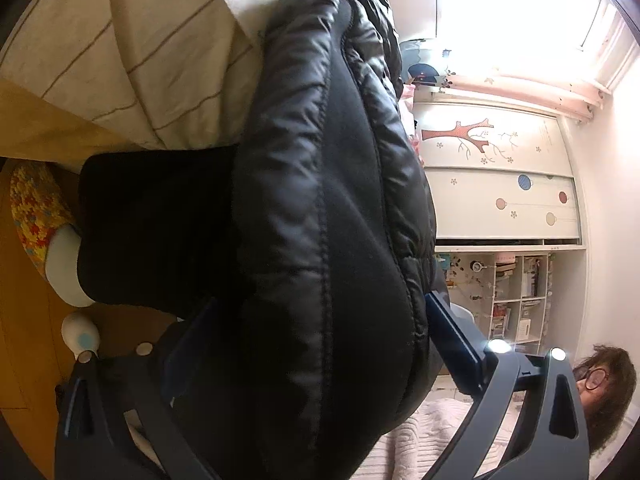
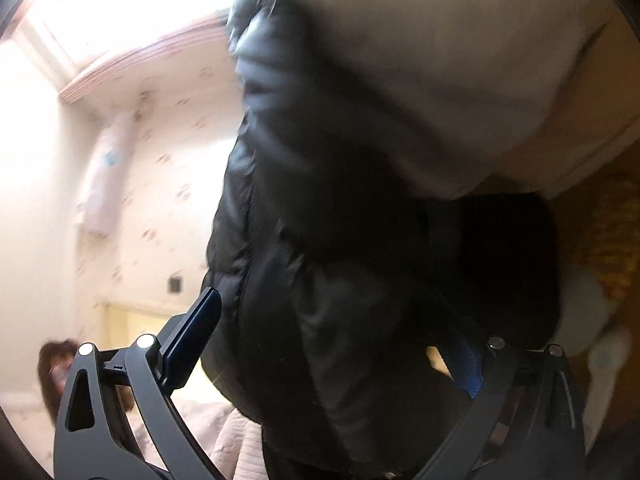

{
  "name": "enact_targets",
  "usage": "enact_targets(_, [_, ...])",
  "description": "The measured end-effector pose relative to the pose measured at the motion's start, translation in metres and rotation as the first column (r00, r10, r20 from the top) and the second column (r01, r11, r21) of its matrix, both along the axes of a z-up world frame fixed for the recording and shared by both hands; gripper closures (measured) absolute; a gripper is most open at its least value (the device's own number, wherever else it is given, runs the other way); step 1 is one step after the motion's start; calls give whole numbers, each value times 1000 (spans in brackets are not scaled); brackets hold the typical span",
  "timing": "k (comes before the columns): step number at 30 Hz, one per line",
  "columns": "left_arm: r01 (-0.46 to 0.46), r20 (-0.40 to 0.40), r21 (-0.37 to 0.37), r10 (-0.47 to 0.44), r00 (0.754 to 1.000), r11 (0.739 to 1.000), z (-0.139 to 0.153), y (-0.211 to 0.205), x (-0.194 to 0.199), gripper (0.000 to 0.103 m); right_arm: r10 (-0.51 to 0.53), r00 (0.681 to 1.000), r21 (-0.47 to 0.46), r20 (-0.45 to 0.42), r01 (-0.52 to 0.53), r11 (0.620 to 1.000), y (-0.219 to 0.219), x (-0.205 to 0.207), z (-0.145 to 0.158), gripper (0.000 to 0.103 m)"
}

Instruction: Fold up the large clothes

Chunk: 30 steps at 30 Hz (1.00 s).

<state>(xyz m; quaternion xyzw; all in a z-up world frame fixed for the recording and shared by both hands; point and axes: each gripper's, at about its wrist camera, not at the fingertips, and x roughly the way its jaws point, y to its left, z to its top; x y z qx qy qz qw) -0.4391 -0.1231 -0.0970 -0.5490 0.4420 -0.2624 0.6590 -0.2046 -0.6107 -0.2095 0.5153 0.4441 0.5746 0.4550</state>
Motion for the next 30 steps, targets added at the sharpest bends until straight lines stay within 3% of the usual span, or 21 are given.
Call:
enact_targets(2, [-7,-1,8,7,1000,1000,3,-2,0,7,20,1000,22,21,-20,1000,7,-2,3,7])
enact_targets(4, [-32,-2,29,32,999,999,6,-4,-1,7,8,999,38,53,-10,999,6,-3,10,16])
enact_targets(6, [-75,4,73,75,997,995,15,-12,1,8,-26,995,46,92,22,999,-3,-5,23,42])
enact_targets(7, [-89,7,86,88,996,992,17,-14,-1,12,-40,993,49,114,35,998,-8,-6,32,47])
enact_targets(9, [-96,41,91,93,995,991,27,-18,-4,39,-68,978,60,196,57,997,-20,-10,60,62])
enact_targets(10, [-91,72,106,83,994,990,37,-21,-4,54,-81,969,76,234,65,995,-25,-13,77,63])
enact_targets(12, [-89,143,136,69,987,987,54,-26,-6,67,-102,946,123,308,66,990,-38,-18,108,63])
enact_targets(15, [-83,136,152,63,989,985,54,-24,-5,69,-58,941,83,332,32,996,-43,-17,118,58])
enact_targets(18, [-79,110,115,66,992,990,43,-24,-4,67,16,959,-71,282,5,997,-30,-3,99,56])
enact_targets(19, [-92,118,128,76,990,988,45,-26,-5,67,15,961,-86,277,9,996,-27,-3,97,57])
enact_targets(20, [-100,123,160,81,989,982,50,-30,-5,67,-6,960,-80,281,29,996,-26,-4,97,68])
enact_targets(21, [-113,127,192,90,988,975,55,-32,-6,69,-42,952,-66,303,65,996,-25,-7,103,78])
enact_targets(24, [-157,152,261,120,981,952,80,-33,-7,82,-110,915,-34,389,134,990,-23,-22,139,85])
enact_targets(30, [-215,289,264,135,948,940,153,-45,-20,90,-123,825,18,552,136,991,-32,-33,237,87])
